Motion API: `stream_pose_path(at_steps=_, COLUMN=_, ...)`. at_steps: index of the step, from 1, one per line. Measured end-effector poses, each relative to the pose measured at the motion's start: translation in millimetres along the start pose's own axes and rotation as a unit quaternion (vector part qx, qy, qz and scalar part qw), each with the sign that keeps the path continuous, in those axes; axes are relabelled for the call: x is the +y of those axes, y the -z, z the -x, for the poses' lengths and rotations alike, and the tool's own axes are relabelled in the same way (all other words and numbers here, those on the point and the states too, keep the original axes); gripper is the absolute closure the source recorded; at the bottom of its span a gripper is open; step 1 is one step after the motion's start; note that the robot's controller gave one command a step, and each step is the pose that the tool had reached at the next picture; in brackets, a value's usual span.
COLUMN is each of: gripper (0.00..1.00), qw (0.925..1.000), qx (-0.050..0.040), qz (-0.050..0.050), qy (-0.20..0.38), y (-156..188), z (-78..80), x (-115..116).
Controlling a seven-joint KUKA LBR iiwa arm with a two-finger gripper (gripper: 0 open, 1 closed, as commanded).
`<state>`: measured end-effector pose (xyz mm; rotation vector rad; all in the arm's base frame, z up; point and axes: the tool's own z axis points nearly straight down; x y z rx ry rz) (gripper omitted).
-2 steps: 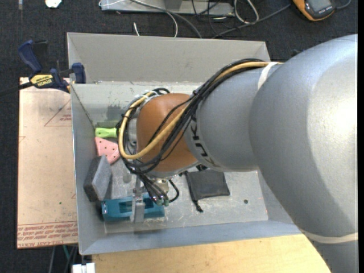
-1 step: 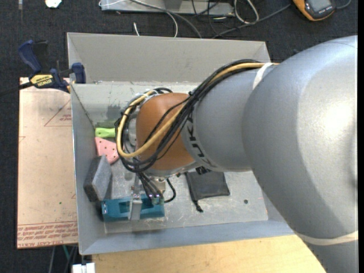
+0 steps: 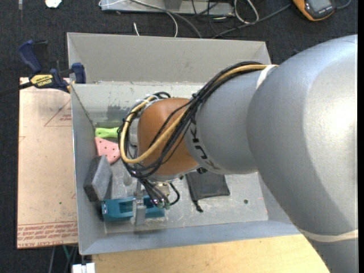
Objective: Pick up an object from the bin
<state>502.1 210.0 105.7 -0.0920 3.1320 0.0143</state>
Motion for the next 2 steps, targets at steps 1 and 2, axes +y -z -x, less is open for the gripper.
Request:
stream_pose_path(at_steps=1, gripper=0.0, qw=0.999, qx=-0.0004, qz=0.0, qy=-0.045, y=-8, z=-9.0, x=-3)
stream_pose_path(at_steps=2, gripper=0.0, qw=0.9987, qx=-0.0016, qz=0.0, qy=-0.052, y=-24, z=-9.3, x=32)
